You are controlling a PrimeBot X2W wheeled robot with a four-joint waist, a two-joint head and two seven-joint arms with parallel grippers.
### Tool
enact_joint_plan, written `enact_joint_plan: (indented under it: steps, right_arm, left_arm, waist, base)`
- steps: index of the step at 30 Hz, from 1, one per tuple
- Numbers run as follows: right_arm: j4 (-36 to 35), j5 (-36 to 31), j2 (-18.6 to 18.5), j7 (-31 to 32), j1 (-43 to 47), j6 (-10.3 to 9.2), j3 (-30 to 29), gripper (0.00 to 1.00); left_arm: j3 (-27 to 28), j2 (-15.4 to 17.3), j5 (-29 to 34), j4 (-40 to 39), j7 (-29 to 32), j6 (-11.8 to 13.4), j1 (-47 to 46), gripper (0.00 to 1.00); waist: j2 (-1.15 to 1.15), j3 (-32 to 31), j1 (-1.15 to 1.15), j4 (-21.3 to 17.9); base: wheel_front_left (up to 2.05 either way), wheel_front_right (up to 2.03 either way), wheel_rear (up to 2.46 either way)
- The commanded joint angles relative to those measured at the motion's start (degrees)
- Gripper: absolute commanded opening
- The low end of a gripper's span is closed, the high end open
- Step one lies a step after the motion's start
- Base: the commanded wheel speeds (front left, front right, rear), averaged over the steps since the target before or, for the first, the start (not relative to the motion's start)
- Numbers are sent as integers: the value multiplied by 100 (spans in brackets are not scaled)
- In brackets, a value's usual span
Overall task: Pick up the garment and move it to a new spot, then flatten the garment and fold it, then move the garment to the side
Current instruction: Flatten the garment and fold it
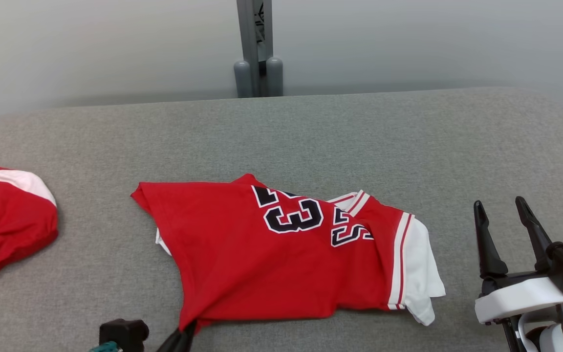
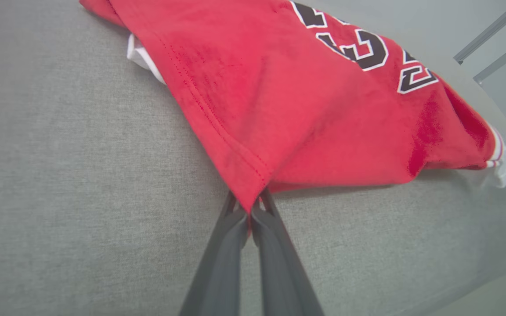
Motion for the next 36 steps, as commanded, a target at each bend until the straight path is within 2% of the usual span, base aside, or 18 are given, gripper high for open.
enact_joint_plan:
  steps: [1, 5, 10, 16, 21, 29, 30, 31, 32, 36]
  right_arm:
    - [-14, -31, -32, -34, 10, 11, -47, 100]
    - [-39, -17, -32, -27, 3, 11, -78, 100]
    - [-66, -21, -32, 26, -99, 11, 1, 100]
    - [-53, -25, -31, 50, -221, 11, 73, 100]
    - [-4, -3, -32, 32, -210, 11, 54, 100]
    - [21, 20, -32, 6, -255, 11, 0, 100]
    - [26, 23, -33, 4, -266, 11, -7, 100]
    - [30, 23, -33, 2, -280, 11, -12, 100]
    - [33, 18, -33, 1, -287, 11, -24, 100]
    - [37, -20, -33, -6, -291, 11, -62, 100]
  left_arm:
    - [132, 121, -29, -264, 49, 110, 51, 0]
    - [266, 262, 13, -469, 93, 166, -87, 0]
    - [373, 366, -42, -351, 276, 25, -624, 0]
    - [448, 198, -340, 661, 492, -193, -1336, 0]
    - [441, 82, -578, 1514, 650, -335, -1466, 0]
    - [480, -20, -824, 2052, 574, -551, -1323, 0]
    - [510, -34, -855, 2070, 522, -559, -1308, 8]
    - [537, -26, -845, 2079, 455, -550, -1290, 89]
    - [543, -10, -821, 2090, 423, -538, -1272, 100]
    - [662, 115, -779, 2095, 269, -408, -1182, 100]
  waist:
    - [0, 16, 0, 91]
    - [0, 47, 0, 149]
    - [0, 125, 0, 104]
    - [0, 221, 0, -109]
    - [0, 259, 0, -234]
    - [0, 341, 0, -179]
    - [0, 342, 0, -163]
    - [0, 340, 0, -148]
    - [0, 336, 0, -126]
    - [0, 300, 0, -62]
  base:
    - [0, 0, 0]
    - [0, 0, 0]
    - [0, 0, 0]
    - [0, 0, 0]
    - [0, 0, 0]
    - [0, 0, 0]
    - [0, 0, 0]
    - [0, 0, 0]
    - [0, 0, 0]
    - [0, 0, 0]
